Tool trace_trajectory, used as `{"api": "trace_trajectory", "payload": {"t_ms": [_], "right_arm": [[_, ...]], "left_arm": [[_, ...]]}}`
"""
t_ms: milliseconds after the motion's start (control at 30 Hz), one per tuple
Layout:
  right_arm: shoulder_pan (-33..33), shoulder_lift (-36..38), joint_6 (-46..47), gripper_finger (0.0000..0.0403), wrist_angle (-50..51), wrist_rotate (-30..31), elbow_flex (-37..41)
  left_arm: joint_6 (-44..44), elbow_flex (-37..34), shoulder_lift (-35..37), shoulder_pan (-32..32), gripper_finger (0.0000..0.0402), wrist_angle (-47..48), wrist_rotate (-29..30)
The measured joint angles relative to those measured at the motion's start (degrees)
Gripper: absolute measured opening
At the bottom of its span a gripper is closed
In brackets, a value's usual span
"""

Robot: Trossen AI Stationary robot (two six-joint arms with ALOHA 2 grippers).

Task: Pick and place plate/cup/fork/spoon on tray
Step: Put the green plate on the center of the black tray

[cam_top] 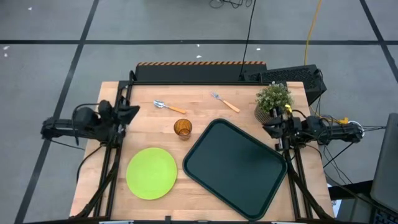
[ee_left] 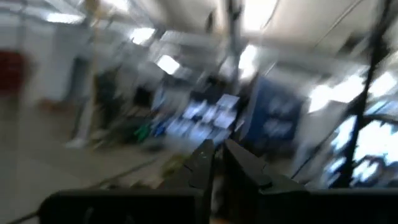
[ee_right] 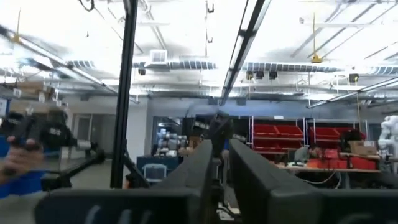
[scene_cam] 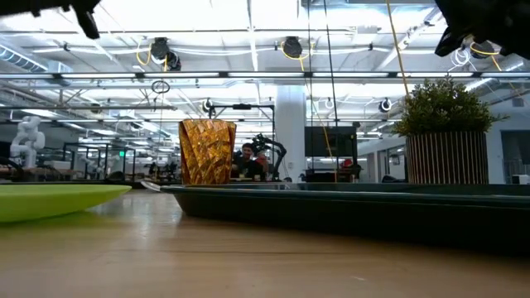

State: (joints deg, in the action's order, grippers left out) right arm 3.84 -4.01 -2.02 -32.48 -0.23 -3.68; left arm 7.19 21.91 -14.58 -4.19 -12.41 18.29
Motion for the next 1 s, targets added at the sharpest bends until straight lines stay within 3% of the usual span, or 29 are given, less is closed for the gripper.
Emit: {"api": "trace_trajectory", "payload": {"t_ms": [200,367,533,733,933,1000], "right_arm": [[0.0,-6.47,-1.52,0.0124,-7.86,0.04,-1.88],[0.0,-13.33,0.07,0.0174,-10.59,0.07,-3.67],[0.0,-19.98,2.29,0.0205,1.05,0.54,-10.07],[0.02,-29.25,2.41,0.021,23.9,7.23,-21.49],[0.02,-34.82,2.44,0.021,22.77,7.88,-22.71],[0.02,-36.0,2.87,0.021,22.89,7.91,-22.71]], "left_arm": [[-2.34,20.27,-20.76,0.05,0.0083,28.64,11.74],[-7.68,32.57,-37.15,0.42,0.0109,39.3,12.79],[-14.61,42.69,-48.05,0.44,0.0117,43.33,11.26],[-10.66,57.12,-59.75,2.1,0.0118,59.54,11.23],[-4.36,62.73,-66.16,2.46,0.0118,72.05,11.91],[-3.26,62.75,-66.82,2.11,0.0118,74.3,8.56]]}}
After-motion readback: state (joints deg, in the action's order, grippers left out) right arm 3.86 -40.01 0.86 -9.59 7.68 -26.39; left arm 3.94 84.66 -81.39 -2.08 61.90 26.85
